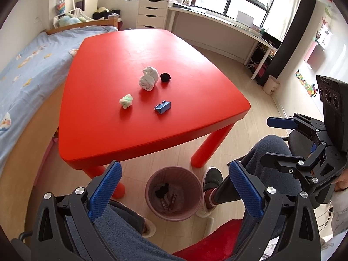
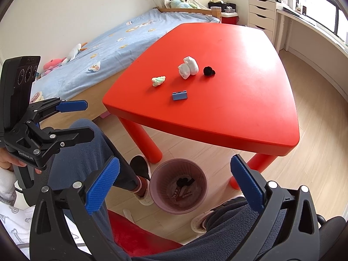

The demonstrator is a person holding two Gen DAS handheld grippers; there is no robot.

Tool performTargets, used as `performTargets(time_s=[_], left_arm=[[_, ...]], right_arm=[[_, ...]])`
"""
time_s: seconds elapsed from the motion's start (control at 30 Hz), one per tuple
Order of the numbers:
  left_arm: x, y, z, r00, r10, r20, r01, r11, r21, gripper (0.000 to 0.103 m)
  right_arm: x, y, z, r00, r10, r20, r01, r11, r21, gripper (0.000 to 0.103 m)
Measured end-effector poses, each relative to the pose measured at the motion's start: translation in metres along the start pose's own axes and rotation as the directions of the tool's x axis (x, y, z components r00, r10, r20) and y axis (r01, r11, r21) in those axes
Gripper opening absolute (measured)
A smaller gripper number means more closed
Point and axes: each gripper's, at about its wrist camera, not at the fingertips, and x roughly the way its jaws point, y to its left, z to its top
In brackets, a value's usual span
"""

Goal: Collect trash
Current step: 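Move both tools back over the black pompom and green fluffy ball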

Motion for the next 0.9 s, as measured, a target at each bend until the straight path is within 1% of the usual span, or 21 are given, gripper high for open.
performTargets(time_s=[0.17,0.33,0.63,0.73,0.9], left_arm=[[0.001,0.006,0.005,1.0,0.002,0.005,-0.002,1.0,-0.009,0.095],[0.001,0.012,0.016,1.0,0.011,0.021,-0.011,1.0,-0.006,0.095],[0.01,0.031,0.048,0.999,0.03,0.022,-0.03,1.0,-0.003,0.095],[0.016,0.036,0.059,0.999,0.052,0.014,-0.052,0.999,0.01,0.095],[0.029,0.046,0.077,0.998,0.062,-0.002,-0.062,0.998,0.018,0.095]], right_arm=[[-0.001,-0.005,0.008,1.0,0.002,0.01,-0.002,1.0,0.008,0.1],[-0.001,-0.012,0.024,1.0,-0.004,0.024,0.004,1.0,0.02,0.1],[0.011,-0.026,0.066,0.999,-0.025,0.033,0.025,1.0,0.008,0.1],[0.021,-0.032,0.082,0.999,-0.032,0.024,0.032,0.999,0.002,0.1],[0.04,-0.042,0.109,0.998,-0.056,-0.005,0.056,0.998,-0.018,0.1]])
